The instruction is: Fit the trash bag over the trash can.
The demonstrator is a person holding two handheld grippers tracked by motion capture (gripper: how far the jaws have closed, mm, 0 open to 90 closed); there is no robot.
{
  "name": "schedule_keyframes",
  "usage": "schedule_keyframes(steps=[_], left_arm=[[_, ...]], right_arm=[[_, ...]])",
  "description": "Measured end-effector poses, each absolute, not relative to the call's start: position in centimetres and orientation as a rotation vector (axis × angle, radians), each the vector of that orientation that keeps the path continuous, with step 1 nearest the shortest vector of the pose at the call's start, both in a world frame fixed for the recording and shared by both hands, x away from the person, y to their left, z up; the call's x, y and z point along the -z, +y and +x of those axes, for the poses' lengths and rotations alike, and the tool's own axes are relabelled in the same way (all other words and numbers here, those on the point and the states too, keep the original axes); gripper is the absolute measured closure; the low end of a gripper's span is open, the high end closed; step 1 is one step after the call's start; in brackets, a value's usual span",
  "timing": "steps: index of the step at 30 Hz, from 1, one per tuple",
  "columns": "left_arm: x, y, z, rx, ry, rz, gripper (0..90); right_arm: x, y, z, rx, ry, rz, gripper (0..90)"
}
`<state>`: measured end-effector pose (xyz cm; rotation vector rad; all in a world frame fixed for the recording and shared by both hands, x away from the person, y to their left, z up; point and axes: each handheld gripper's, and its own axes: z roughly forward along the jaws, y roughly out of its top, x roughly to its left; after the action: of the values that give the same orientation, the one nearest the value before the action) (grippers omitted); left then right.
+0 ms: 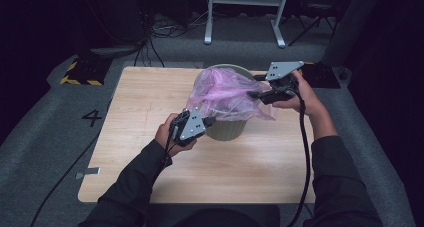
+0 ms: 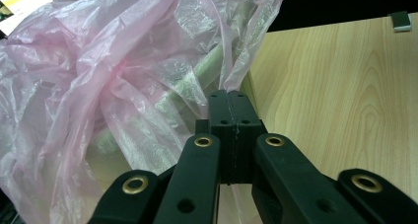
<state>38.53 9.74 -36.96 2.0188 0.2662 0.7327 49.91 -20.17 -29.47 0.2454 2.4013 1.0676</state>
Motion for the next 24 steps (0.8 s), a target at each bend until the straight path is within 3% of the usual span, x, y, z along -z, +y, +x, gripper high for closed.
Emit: schedule_keyframes(steps=[1, 2, 3, 4, 6, 7, 24], left_arm=[[37.1, 9.7, 38.6, -0.725, 0.264, 2.02, 90.0], [37.1, 9.7, 38.6, -0.725, 0.264, 2.02, 90.0], [37.1, 9.8, 38.7, -0.717, 0.26, 2.023, 90.0], [37.1, 9.8, 38.7, -0.717, 0.26, 2.023, 90.0], [37.1, 9.8, 38.8, -0.702, 0.251, 2.029, 90.0], [37.2, 9.8, 38.7, -0.698, 0.245, 2.034, 90.0], [39.9, 10.9, 38.1, -0.591, 0.119, 2.234, 90.0]], right_arm=[[29.8, -19.8, 50.0, -1.014, 2.425, 0.222, 48.7], [29.8, -19.8, 50.0, -1.014, 2.425, 0.222, 48.7], [30.0, -19.5, 50.1, -1.002, 2.433, 0.207, 65.0], [30.0, -19.5, 50.1, -1.002, 2.433, 0.207, 65.0], [30.0, -19.4, 50.5, -1.013, 2.424, 0.253, 83.2], [30.0, -19.4, 50.7, -1.034, 2.409, 0.285, 86.8], [31.1, -21.6, 55.9, -1.02, 2.178, 0.877, 89.1]])
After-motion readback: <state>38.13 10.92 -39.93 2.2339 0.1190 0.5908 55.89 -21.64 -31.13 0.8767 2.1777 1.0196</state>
